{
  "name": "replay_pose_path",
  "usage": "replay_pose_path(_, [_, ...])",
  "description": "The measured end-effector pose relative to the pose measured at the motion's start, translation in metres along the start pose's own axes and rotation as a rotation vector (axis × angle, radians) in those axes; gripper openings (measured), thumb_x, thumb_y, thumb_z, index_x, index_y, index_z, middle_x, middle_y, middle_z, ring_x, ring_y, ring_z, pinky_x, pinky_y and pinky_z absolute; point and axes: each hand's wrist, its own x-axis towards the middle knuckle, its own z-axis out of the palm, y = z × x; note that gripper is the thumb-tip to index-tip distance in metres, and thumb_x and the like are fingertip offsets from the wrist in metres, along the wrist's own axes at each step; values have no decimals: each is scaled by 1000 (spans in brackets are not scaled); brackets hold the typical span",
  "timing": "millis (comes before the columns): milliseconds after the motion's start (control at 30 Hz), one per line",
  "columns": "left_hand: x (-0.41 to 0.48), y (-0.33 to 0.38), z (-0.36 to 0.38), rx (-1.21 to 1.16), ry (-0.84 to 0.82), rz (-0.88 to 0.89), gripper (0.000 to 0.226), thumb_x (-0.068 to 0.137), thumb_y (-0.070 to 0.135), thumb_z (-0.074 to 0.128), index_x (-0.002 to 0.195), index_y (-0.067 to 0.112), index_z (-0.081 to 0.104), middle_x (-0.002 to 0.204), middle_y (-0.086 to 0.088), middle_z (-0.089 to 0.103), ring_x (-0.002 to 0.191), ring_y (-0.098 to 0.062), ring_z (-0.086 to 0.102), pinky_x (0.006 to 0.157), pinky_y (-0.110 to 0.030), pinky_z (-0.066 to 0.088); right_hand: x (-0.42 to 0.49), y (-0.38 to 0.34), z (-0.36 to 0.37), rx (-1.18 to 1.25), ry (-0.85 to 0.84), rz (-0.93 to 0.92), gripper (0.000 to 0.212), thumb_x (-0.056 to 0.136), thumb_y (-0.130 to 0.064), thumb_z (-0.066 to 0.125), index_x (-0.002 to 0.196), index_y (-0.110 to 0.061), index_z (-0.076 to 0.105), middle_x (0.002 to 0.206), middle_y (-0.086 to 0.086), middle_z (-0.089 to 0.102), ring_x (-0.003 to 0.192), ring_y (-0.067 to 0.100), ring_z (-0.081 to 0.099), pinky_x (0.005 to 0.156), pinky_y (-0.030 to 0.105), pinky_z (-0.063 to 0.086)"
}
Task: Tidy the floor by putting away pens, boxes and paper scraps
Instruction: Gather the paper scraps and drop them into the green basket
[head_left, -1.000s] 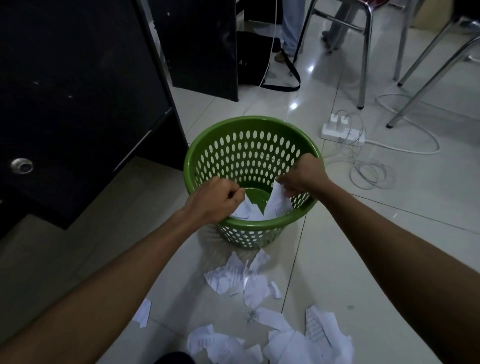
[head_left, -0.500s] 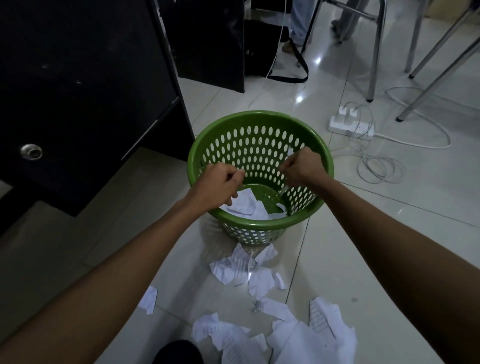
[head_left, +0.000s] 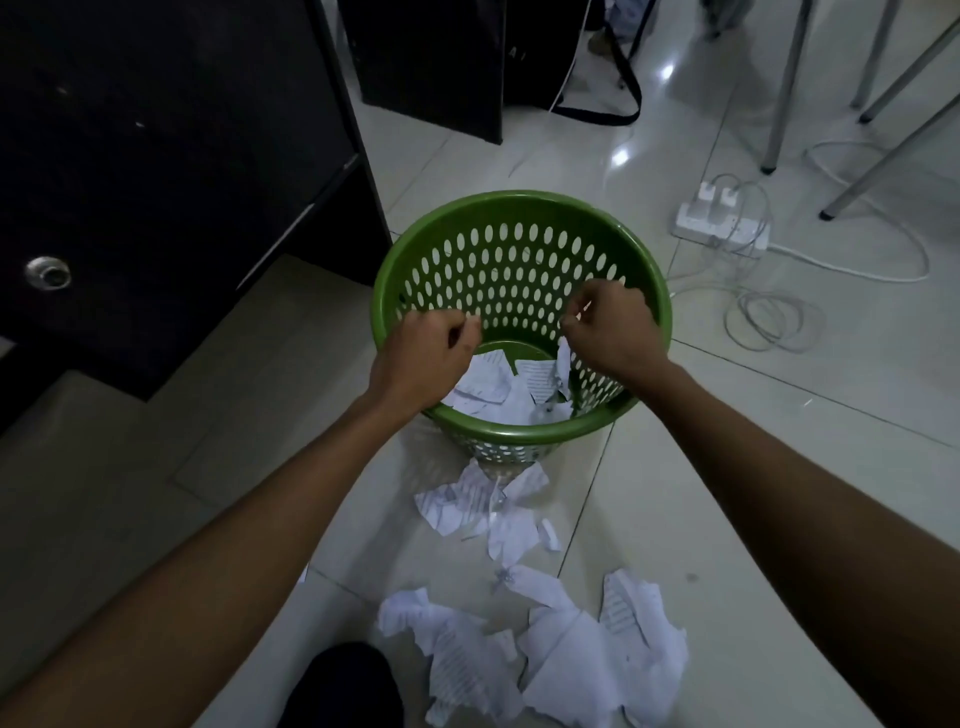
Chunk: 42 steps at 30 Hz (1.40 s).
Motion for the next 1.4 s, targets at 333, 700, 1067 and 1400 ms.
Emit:
replay_pose_path(333, [-2,7,2,37,134,-41,41,93,29,48,54,15,47,48,1,47,43,-8,40,49,-25,33,-12,16,0,-54,176,-104,19,88,-27,47,96,-14,58,76,7,66,71,27,62,68,39,53])
replay_pose_path(700, [-3,8,5,56,166,-71,38,92,31,45,59,13,50,57,-7,53,50,-13,41,49,-26,30,-14,13,-5,72,188,-103,19,83,-31,50,92,-17,59,77,-3,63,69,14,60,68,35,55])
replay_pose_path(1067, [-35,5,-2,-92,331,-89,40,98,32,41,82,5,65,77,-12,65,70,-17,58,61,-20,39,-49,6,-9,3,168,-202,31,86,-35,46,102,-16,64,89,-4,69,78,12,63,71,29,50])
replay_pose_path(1400, [-133,-16,5,-179,477,-279,27,95,21,46,114,6,55,115,4,56,110,-12,52,87,-12,35,-112,6,10,-105,159,-476,36,88,-26,51,119,-6,54,118,12,59,111,26,52,98,38,36])
